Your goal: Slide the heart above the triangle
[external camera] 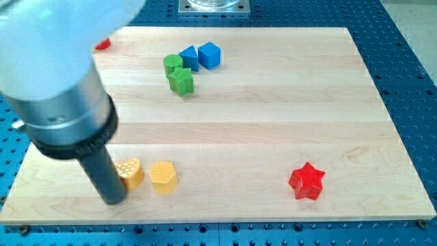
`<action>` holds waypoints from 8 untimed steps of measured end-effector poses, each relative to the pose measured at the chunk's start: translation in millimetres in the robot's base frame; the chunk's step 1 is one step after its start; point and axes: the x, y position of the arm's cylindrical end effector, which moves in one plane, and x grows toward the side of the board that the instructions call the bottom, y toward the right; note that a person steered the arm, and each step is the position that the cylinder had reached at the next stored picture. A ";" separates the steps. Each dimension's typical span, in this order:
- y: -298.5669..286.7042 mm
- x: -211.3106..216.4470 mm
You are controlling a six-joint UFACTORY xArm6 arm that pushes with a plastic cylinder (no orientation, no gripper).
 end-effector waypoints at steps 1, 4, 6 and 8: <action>2.7 -59.9; 59.0 -9.3; 52.2 -124.1; 13.2 -209.9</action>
